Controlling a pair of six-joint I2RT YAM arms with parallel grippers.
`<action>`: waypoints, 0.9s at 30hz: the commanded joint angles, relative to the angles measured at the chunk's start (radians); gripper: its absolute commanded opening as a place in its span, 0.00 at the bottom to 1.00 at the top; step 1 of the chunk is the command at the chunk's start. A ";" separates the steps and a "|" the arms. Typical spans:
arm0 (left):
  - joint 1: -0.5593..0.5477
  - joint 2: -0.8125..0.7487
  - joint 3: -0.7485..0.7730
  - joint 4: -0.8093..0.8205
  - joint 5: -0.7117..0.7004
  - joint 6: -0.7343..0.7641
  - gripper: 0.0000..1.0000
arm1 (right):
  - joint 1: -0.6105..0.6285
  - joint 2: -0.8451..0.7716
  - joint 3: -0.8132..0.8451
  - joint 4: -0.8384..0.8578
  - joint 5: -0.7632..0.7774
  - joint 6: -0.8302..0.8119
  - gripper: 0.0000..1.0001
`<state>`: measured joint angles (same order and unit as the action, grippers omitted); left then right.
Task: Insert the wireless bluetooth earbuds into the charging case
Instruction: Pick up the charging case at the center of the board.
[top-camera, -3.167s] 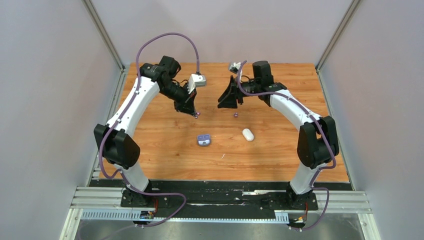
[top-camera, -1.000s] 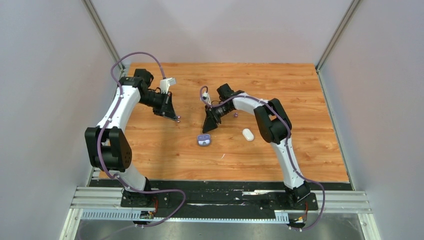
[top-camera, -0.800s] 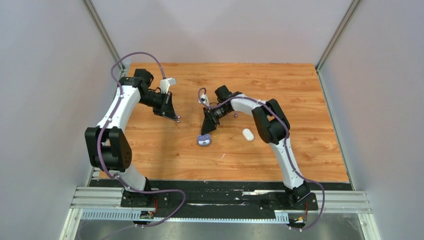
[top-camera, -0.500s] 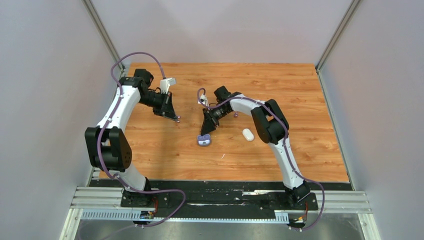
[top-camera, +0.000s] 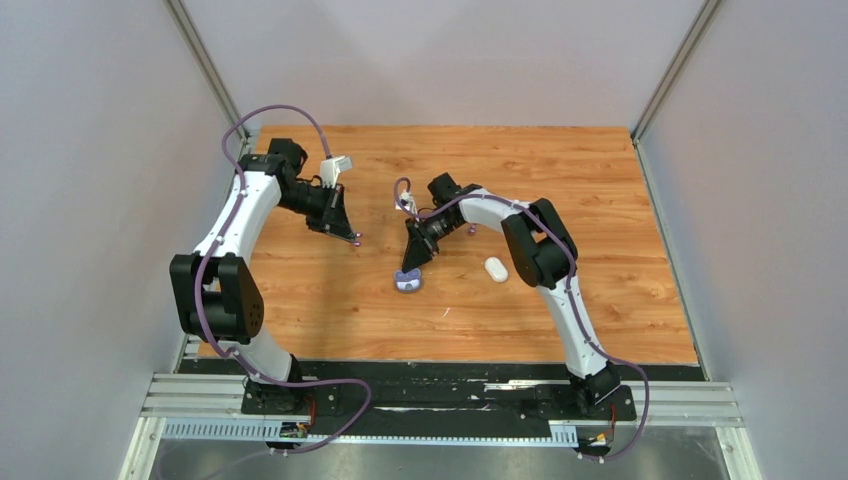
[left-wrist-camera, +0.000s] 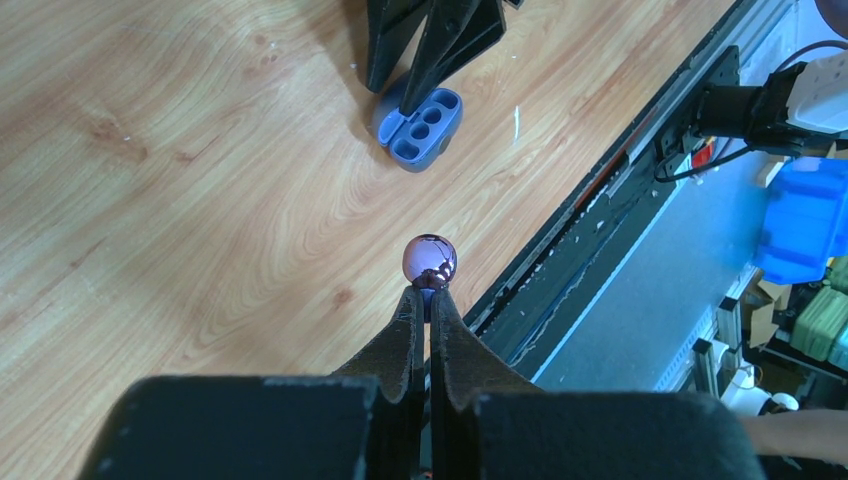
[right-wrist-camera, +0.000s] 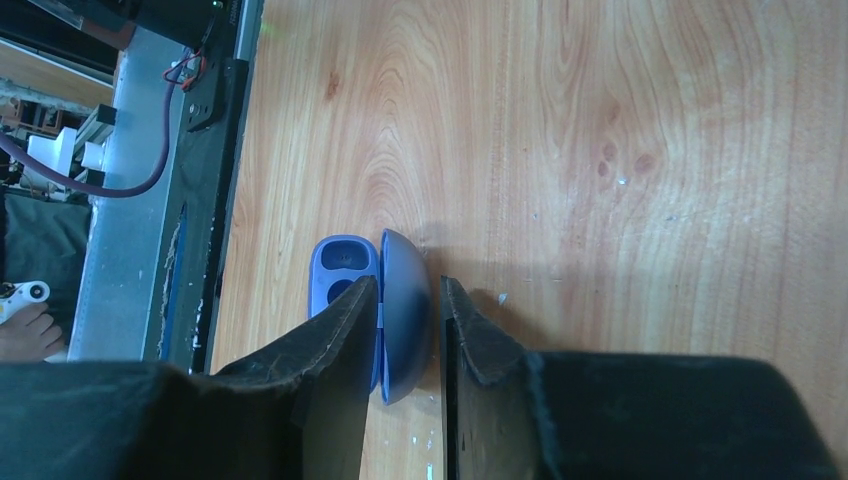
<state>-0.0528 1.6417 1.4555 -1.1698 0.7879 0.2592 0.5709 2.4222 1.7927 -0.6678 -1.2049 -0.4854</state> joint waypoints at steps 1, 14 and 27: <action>0.001 -0.022 -0.004 -0.002 0.028 0.009 0.00 | 0.012 0.006 0.024 -0.009 -0.035 -0.045 0.27; 0.001 -0.018 -0.009 -0.003 0.034 0.009 0.00 | 0.014 0.008 0.017 -0.014 -0.027 -0.052 0.22; 0.001 -0.005 0.001 -0.006 0.042 0.012 0.00 | 0.013 -0.008 0.011 -0.056 0.013 -0.101 0.31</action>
<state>-0.0528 1.6421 1.4445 -1.1698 0.8028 0.2592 0.5804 2.4222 1.7924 -0.6998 -1.1858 -0.5209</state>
